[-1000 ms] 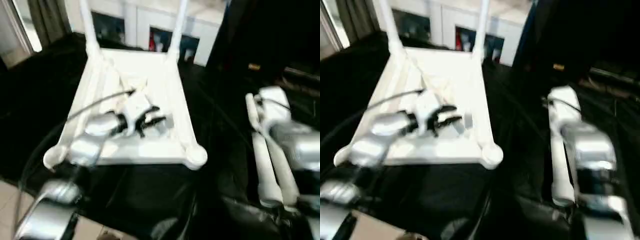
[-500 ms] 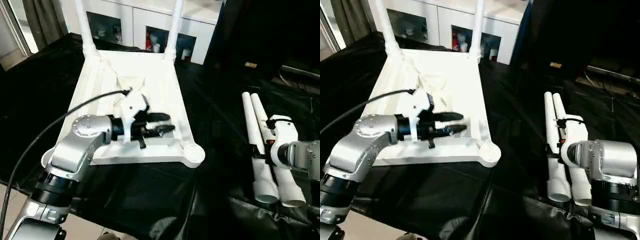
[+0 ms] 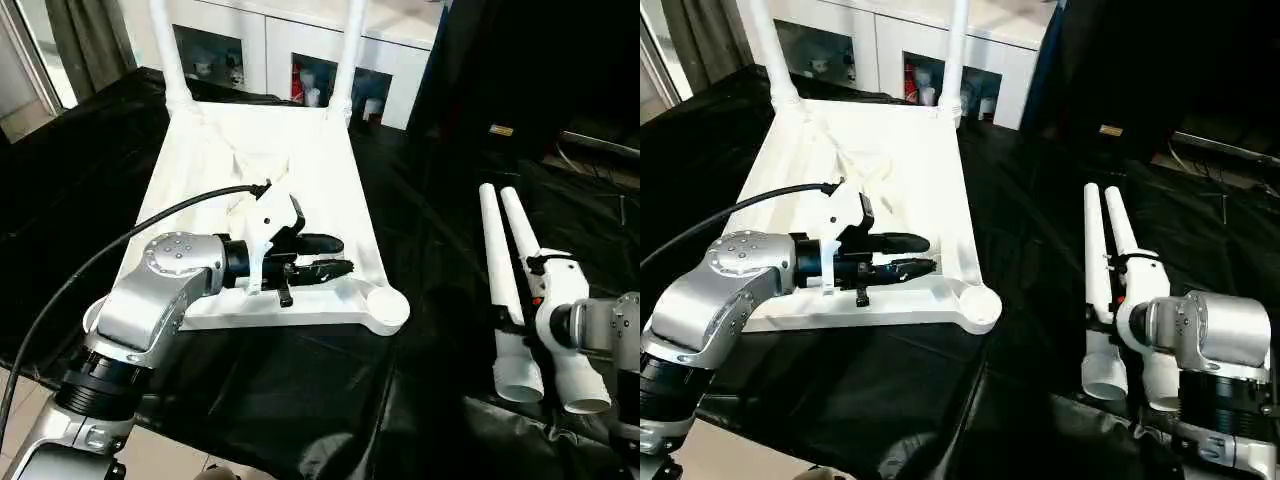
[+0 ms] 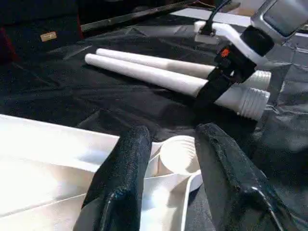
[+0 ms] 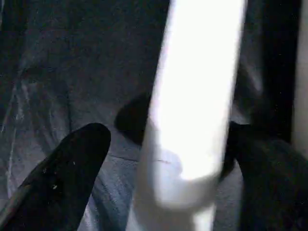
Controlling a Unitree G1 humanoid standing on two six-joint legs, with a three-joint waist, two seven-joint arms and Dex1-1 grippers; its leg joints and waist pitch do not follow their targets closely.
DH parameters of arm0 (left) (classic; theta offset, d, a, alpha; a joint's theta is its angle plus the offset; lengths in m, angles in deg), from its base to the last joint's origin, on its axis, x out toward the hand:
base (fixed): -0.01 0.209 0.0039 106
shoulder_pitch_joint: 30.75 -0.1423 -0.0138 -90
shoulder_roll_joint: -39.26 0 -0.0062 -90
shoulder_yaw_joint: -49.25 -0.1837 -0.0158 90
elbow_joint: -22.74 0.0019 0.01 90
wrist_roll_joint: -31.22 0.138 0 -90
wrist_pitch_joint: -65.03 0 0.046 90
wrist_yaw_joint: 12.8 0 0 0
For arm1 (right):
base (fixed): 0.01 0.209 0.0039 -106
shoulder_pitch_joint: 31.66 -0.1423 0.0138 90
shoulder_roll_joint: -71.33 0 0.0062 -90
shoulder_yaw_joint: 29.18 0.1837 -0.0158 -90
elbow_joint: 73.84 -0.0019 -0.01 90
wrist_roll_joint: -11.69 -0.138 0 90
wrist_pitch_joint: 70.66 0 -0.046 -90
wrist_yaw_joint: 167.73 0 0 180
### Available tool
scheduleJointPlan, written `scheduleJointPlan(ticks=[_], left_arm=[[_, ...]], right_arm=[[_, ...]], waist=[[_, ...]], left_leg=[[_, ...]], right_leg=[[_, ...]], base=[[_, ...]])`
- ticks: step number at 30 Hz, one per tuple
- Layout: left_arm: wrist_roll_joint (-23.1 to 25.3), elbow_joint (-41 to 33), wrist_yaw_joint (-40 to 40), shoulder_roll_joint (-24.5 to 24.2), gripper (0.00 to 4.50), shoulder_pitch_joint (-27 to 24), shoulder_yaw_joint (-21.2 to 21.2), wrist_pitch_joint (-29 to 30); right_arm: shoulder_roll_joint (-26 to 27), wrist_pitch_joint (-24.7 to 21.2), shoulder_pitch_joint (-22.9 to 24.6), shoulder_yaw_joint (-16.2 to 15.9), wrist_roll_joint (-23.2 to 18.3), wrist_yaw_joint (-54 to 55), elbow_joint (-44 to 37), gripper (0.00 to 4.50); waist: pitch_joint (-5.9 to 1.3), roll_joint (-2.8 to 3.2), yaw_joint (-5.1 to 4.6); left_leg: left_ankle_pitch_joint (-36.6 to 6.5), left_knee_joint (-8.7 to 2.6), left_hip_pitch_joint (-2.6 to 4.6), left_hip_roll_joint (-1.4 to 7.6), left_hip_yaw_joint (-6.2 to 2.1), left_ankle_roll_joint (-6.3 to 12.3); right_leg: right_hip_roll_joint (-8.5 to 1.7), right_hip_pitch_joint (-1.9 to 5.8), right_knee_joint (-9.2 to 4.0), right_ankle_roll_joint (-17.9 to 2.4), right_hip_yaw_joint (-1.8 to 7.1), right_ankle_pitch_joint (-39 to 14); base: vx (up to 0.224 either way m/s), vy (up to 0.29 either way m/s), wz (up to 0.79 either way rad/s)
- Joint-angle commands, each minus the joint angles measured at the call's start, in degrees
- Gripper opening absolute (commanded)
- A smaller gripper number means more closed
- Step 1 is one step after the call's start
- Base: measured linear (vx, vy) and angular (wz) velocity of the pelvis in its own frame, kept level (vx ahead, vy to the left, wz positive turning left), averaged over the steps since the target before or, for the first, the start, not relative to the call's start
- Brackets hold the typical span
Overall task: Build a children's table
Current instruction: Pick table leg
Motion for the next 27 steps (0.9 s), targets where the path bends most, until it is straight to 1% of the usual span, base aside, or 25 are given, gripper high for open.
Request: scheduleJointPlan(ticks=[1, 2, 3, 4, 5, 6, 7, 8, 9, 10, 12, 13, 15, 16, 21, 22, 23, 24, 25, 26, 27], left_arm=[[-0.6, -1.6, -0.4, -0.2, 1.85, 0.1, -0.6, 0.9], [-0.8, -2.0, -0.5, -0.2, 1.85, 0.1, -0.7, 1.3], [-0.9, -2.2, -0.6, -0.2, 1.85, 0.0, -0.7, 1.5], [-1.4, -2.8, -1.2, -0.4, 1.85, -0.1, -1.0, 1.9], [-1.4, -2.8, -1.3, -0.5, 1.85, -0.1, -1.0, 1.9], [-2.0, -3.5, -2.7, -1.2, 1.85, -0.1, -1.6, 3.0], [-2.0, -3.5, -2.7, -1.2, 1.85, -0.1, -1.6, 3.0], [-2.5, -4.3, -4.1, -2.3, 2.03, -0.2, -2.3, 4.1], [-2.7, -5.2, -5.5, -3.5, 2.21, -0.2, -3.3, 5.0], [-2.7, -5.8, -6.4, -4.4, 2.21, -0.3, -3.9, 5.6], [-2.3, -6.3, -7.3, -5.4, 2.31, -0.2, -4.8, 6.0], [-1.8, -6.6, -7.9, -6.0, 2.47, -0.2, -5.5, 5.8], [-0.9, -6.8, -8.8, -6.8, 2.61, -0.2, -6.3, 5.1], [-0.4, -7.0, -9.3, -7.5, 2.66, -0.2, -6.9, 4.8], [0.0, -8.3, -9.9, -9.5, 3.12, -0.7, -7.8, 4.4], [0.4, -8.5, -9.7, -9.8, 3.24, -0.7, -8.0, 4.1], [1.1, -8.7, -9.2, -10.0, 3.24, -0.8, -8.0, 3.6], [1.8, -8.7, -8.5, -9.9, 3.3, -0.9, -8.0, 3.0], [2.3, -8.8, -7.6, -9.9, 3.35, -1.1, -7.7, 2.7], [2.3, -8.8, -7.6, -9.9, 3.4, -1.1, -7.7, 2.7], [2.5, -8.8, -6.7, -9.6, 3.54, -1.4, -7.1, 2.2]], right_arm=[[0.0, -1.0, 0.4, 0.5, -1.0, 0.1, -0.6, 4.29], [0.1, -1.0, 0.5, 0.3, -1.1, -0.1, -0.2, 4.08], [0.1, -1.0, 0.6, 0.2, -1.2, -0.2, 0.0, 4.08], [0.2, -0.5, 0.8, 0.1, -1.1, -0.2, 0.8, 3.92], [0.2, -0.4, 0.8, 0.1, -1.1, -0.2, 0.9, 3.82], [0.2, 0.1, 1.0, -0.2, -1.0, -0.2, 1.5, 3.82], [0.2, 0.1, 1.0, -0.2, -1.0, -0.2, 1.5, 3.73], [0.0, 0.2, 1.1, -0.5, -1.0, -0.1, 1.8, 3.6], [0.0, 0.5, 1.2, -0.7, -1.0, -0.1, 2.1, 3.48], [0.0, 0.6, 1.2, -0.8, -0.9, -0.1, 2.3, 3.48], [0.0, 0.9, 1.1, -0.8, -0.8, 0.0, 2.9, 3.25], [0.1, 1.2, 1.2, -0.8, -0.8, 0.1, 3.1, 3.17], [0.3, 1.8, 1.1, -0.8, -0.7, 0.3, 3.6, 3.03], [0.4, 2.3, 1.1, -0.9, -0.7, 0.4, 4.1, 2.93], [1.4, 3.9, 1.1, -0.8, -0.5, 1.0, 5.4, 2.48], [1.5, 4.3, 1.0, -0.7, -0.5, 1.0, 5.9, 2.37], [1.6, 4.6, 1.0, -0.6, -0.6, 1.0, 6.3, 2.37], [1.6, 4.9, 1.0, -0.5, -0.6, 0.9, 6.6, 2.35], [1.7, 5.1, 0.9, -0.4, -0.8, 0.9, 6.9, 2.27], [1.7, 5.1, 0.9, -0.4, -0.8, 0.9, 6.9, 2.14], [1.6, 5.4, 0.7, -0.3, -0.9, 0.7, 7.4, 2.05]], waist=[[-4.14, 0.25, 0.12], [-4.17, 0.19, 0.24], [-4.16, 0.26, 0.24], [-4.14, 0.08, 0.23], [-4.11, 0.11, 0.24], [-4.12, -0.21, 0.3], [-4.12, -0.1, 0.28], [-4.08, -0.07, 0.2], [-4.08, -0.38, 0.21], [-4.04, -0.18, 0.21], [-4.04, -0.08, 0.22], [-4.05, -0.4, 0.2], [-4.06, -0.19, 0.22], [-4.07, -0.43, 0.22], [-4.15, -0.38, 0.18], [-4.1, -0.5, 0.11], [-4.07, -0.59, 0.13], [-4.09, -0.54, 0.13], [-4.08, -0.67, 0.17], [-4.09, -0.67, 0.15], [-4.11, -0.65, 0.17]], left_leg=[[-4.9, -3.42, -0.15, -0.8, 1.22, -1.08], [-4.6, -3.44, -0.14, -0.77, 1.18, -1.09], [-4.5, -3.45, -0.14, -0.76, 1.18, -1.13], [-4.4, -3.43, -0.17, -0.78, 1.22, -1.04], [-4.4, -3.43, -0.19, -0.79, 1.21, -1.05], [-4.3, -3.43, -0.26, -0.79, 1.23, -1.01], [-4.3, -3.46, -0.24, -0.78, 1.22, -1.01], [-4.5, -3.44, -0.17, -0.81, 1.25, -1.13], [-4.5, -3.47, -0.22, -0.81, 1.23, -1.13], [-4.8, -3.51, -0.17, -0.81, 1.24, -1.21], [-4.8, -3.51, -0.1, -0.79, 1.24, -1.47], [-4.8, -3.5, -0.15, -0.78, 1.26, -1.43], [-4.8, -3.53, -0.17, -0.79, 1.22, -1.6], [-5.3, -3.56, -0.19, -0.78, 1.21, -1.78], [-5.7, -3.6, -0.26, -0.81, 1.1, -2.23], [-6.1, -3.62, -0.26, -0.82, 1.1, -2.35], [-6.8, -3.65, -0.18, -0.78, 1.09, -2.44], [-7.1, -3.68, -0.16, -0.73, 1.05, -2.52], [-7.9, -3.7, -0.15, -0.71, 1.01, -2.68], [-8.0, -3.71, -0.13, -0.71, 0.98, -2.7], [-8.1, -3.71, -0.11, -0.72, 0.98, -2.71]], right_leg=[[-0.83, 3.61, -3.91, -10.6, 1.65, -7.4], [-0.89, 3.68, -3.79, -10.5, 1.65, -7.7], [-0.91, 3.66, -3.78, -10.5, 1.66, -7.6], [-0.92, 3.64, -3.82, -10.3, 1.65, -7.8], [-0.94, 3.63, -3.84, -10.3, 1.65, -8.1], [-1.01, 3.67, -3.83, -10.0, 1.65, -8.7], [-1.01, 3.62, -3.82, -9.9, 1.64, -8.9], [-0.94, 3.49, -3.87, -9.6, 1.62, -9.4], [-0.95, 3.51, -3.89, -9.3, 1.58, -9.8], [-0.95, 3.4, -3.91, -9.0, 1.61, -10.4], [-0.93, 3.35, -3.93, -8.9, 1.58, -10.4], [-0.91, 3.36, -3.94, -8.8, 1.58, -10.4], [-0.95, 3.36, -3.93, -8.7, 1.58, -10.5], [-0.95, 3.37, -4.01, -8.4, 1.54, -10.9], [-0.98, 3.4, -3.91, -8.2, 1.5, -11.3], [-0.92, 3.33, -4.0, -8.0, 1.47, -11.7], [-0.95, 3.25, -4.11, -7.9, 1.45, -12.6], [-0.99, 3.26, -4.11, -7.8, 1.44, -13.0], [-1.0, 3.19, -4.21, -7.4, 1.41, -14.0], [-0.97, 3.17, -4.2, -7.3, 1.4, -14.1], [-0.98, 3.15, -4.22, -7.3, 1.38, -14.2]], base=[[0.0, 0.0, 0.0], [0.0, 0.0, 0.0], [0.0, 0.0, 0.0], [0.0, 0.0, 0.0], [0.0, 0.0, 0.0], [0.0, 0.0, 0.0], [0.0, 0.0, 0.0], [0.0, 0.0, 0.0], [0.0, 0.0, 0.0], [0.0, 0.0, 0.0], [0.0, 0.0, 0.0], [0.0, 0.0, 0.0], [0.0, 0.0, 0.0], [0.0, 0.0, 0.0], [0.0, 0.0, 0.0], [0.0, 0.0, 0.0], [0.0, 0.0, 0.0], [0.0, 0.0, 0.0], [0.0, 0.0, 0.0], [0.0, 0.0, 0.0], [0.0, 0.0, 0.0]])
